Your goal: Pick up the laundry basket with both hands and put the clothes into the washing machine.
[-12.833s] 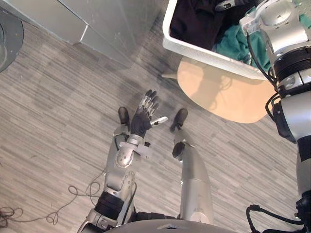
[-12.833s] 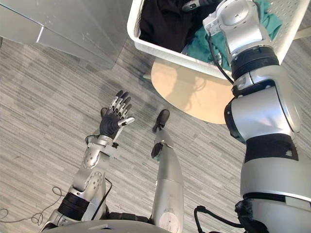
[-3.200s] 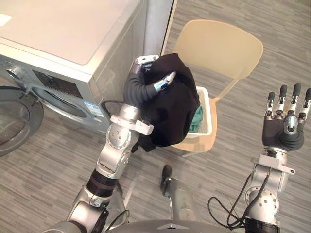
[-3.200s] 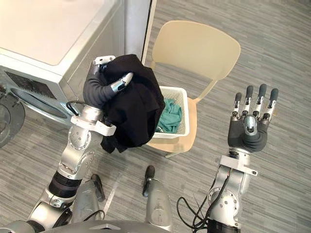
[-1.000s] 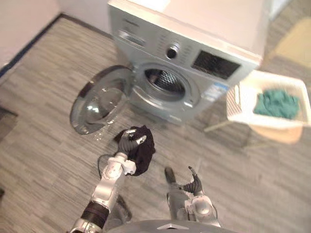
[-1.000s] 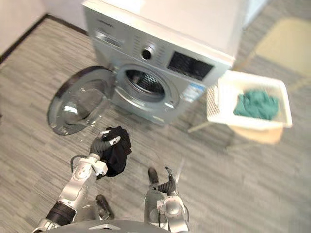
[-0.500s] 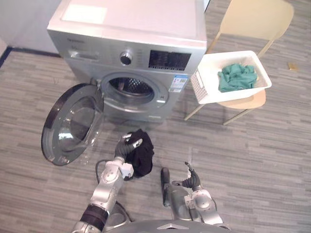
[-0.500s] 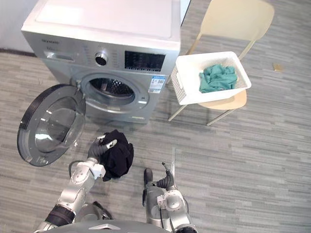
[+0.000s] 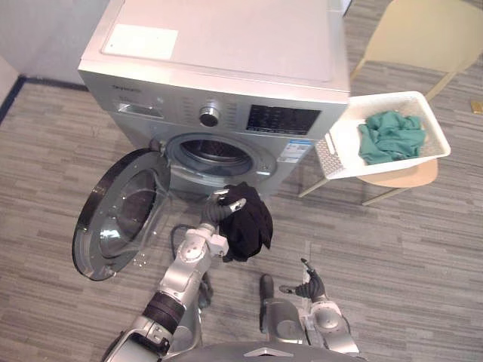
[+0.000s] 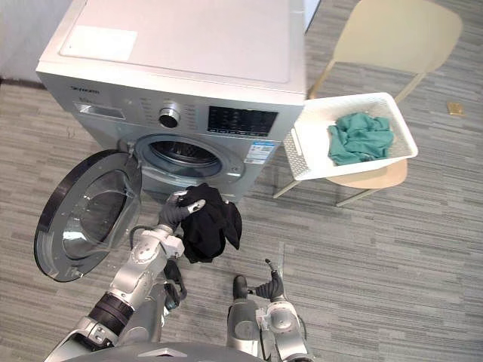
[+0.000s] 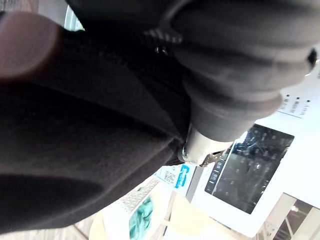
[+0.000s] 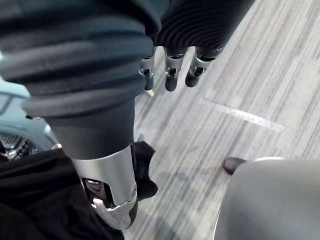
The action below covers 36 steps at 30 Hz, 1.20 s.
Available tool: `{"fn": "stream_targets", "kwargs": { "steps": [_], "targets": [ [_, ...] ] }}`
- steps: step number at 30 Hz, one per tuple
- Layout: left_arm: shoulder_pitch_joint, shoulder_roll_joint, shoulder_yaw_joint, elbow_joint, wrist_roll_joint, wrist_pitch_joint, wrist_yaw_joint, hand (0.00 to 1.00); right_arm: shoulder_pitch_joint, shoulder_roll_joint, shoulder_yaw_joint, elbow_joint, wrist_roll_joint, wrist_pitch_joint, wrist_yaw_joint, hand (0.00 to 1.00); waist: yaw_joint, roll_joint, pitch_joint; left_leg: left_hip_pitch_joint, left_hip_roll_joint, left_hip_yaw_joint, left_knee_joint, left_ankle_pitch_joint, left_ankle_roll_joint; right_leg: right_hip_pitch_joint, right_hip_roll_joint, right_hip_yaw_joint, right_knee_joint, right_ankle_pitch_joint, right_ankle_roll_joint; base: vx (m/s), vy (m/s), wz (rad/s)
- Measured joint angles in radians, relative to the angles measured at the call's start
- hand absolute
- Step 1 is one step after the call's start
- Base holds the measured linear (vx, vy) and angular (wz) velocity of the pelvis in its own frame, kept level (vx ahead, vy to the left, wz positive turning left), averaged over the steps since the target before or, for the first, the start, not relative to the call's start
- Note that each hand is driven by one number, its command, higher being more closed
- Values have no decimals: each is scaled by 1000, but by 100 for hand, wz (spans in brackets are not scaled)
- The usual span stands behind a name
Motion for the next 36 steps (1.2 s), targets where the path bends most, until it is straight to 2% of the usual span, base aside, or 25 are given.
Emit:
{"fn": "stream_targets", "kwargs": {
  "steps": [2, 4, 6, 7, 8, 10, 12, 13, 14, 15, 17, 19, 21, 24, 27, 28, 33, 36],
  "targets": [
    [2, -1, -51, 0, 0, 2, -5, 100, -7, 4, 17, 13, -1, 2, 4, 0, 11, 0, 0, 22, -10, 46, 44, -74, 10, 5, -32, 39, 21, -20, 25, 212, 214, -52],
    [3, 0, -65, 0, 0, 2, -11, 100, -17, 4, 24, 25, 2, 2, 6, 0, 9, 1, -2, 54, -25, 84, 38, -101, 18, -7, -54, 60, 50, -20, 26, 206, 199, -56],
    [3, 3, -65, -1, 0, 2, -18, 100, -18, 4, 22, 28, 11, 1, 11, 0, 8, 1, -6, 72, -42, 102, 11, -102, 24, -39, -71, 60, 90, -11, 24, 184, 156, -37],
    [3, 13, -65, -1, 0, 2, -18, 100, -26, 7, 17, 29, 37, -3, 18, 0, -2, 6, -8, 78, -43, 99, -16, -99, 33, -102, -67, 55, 182, -10, 24, 215, 79, -13],
    [3, 34, -72, 4, -1, 2, -19, 100, -37, 19, 1, 42, 64, -8, 19, 0, -26, 6, -7, 87, -40, 81, -29, -96, 32, -141, -55, 62, 226, -64, 14, 217, 37, 4],
    [1, 37, -80, 7, -1, 2, -19, 100, -37, 28, -29, 48, 115, -21, 17, 0, -49, 6, -8, 94, -39, 45, -20, -95, 31, -168, -34, 81, 252, -115, 8, 156, -62, 46],
    [-4, 37, -92, 8, -1, -5, -19, 100, -36, 32, -54, 60, 182, -32, 18, 0, -49, 4, -7, 89, -42, 13, 9, -95, 30, -203, -28, 77, 254, -112, 0, 149, -206, 70],
    [-3, 37, -92, 9, -1, -9, -18, 100, -36, 31, -57, 69, 222, -43, 18, 0, -46, -4, -8, 77, -46, -6, 47, -99, 24, -220, -27, 74, 231, -54, -22, 111, -240, 75],
    [-4, 31, -86, 17, -1, -12, -17, 100, -37, 26, -57, 70, 243, -49, 20, 0, -50, -1, -5, 67, -43, -16, 70, -104, 14, -223, -21, 68, 243, -53, -6, 99, -242, 57],
    [3, 18, -66, 26, -2, -13, -12, 100, -42, 7, -54, 75, 259, -61, 24, 0, -44, 20, -7, 48, -19, -40, 87, -100, -5, -217, -6, 52, 244, -52, -8, 78, -168, 26],
    [-2, 18, -44, 49, -24, -19, 2, 100, -39, 2, -56, 95, 311, -77, 25, 0, -45, 18, -5, 33, 14, -64, 78, -81, -37, -219, 28, 30, 228, -41, -25, 49, -214, 9],
    [-2, 17, -42, 54, -41, -19, 2, 100, -39, 0, -64, 104, 360, -90, 26, 0, -50, 7, 4, 31, 34, -67, 73, -72, -53, -220, 46, 15, 227, -35, -35, -10, -172, 6],
    [-4, 6, -42, 54, -42, -19, 3, 100, -33, -2, -81, 106, 419, -89, 26, 0, -46, -3, 12, 26, 37, -68, 59, -65, -65, -235, 52, 14, 235, -32, -40, -61, -102, 4],
    [-42, -4, -43, 53, -42, -18, 4, 100, -32, -2, -98, 98, 516, -98, 34, 0, -44, -5, 51, -11, 37, -82, 62, -67, -72, -272, 51, 3, 261, -33, -48, -93, -31, 14],
    [-69, -8, -44, 53, -41, -18, 19, 100, -27, 5, -96, 57, 554, -109, 43, 0, -37, -11, 87, -38, 34, -100, 79, -76, -85, -292, 42, -13, 293, -42, -63, -175, -1, 21],
    [-99, -51, -63, 6, -40, -16, 25, 100, 45, 64, -97, -92, 591, -111, 46, 0, 11, -32, 96, -53, 47, -66, 62, -41, -75, -319, 31, -36, 309, -37, -68, -57, 2, 3],
    [-93, -44, -45, 6, -40, -15, 25, 100, 45, 73, -97, -89, 591, -111, 46, 0, 12, -42, 86, -51, 45, -66, 54, -48, -84, -317, 30, -37, 303, -37, -68, 0, 0, 0],
    [-38, -35, 45, -12, -38, -15, 25, 100, 55, 80, -103, -71, 595, -109, 58, 0, 9, -50, 72, -6, 55, -44, 43, -65, -76, -254, 28, -57, 252, -35, -65, 58, 8, 8]
  ]
}}
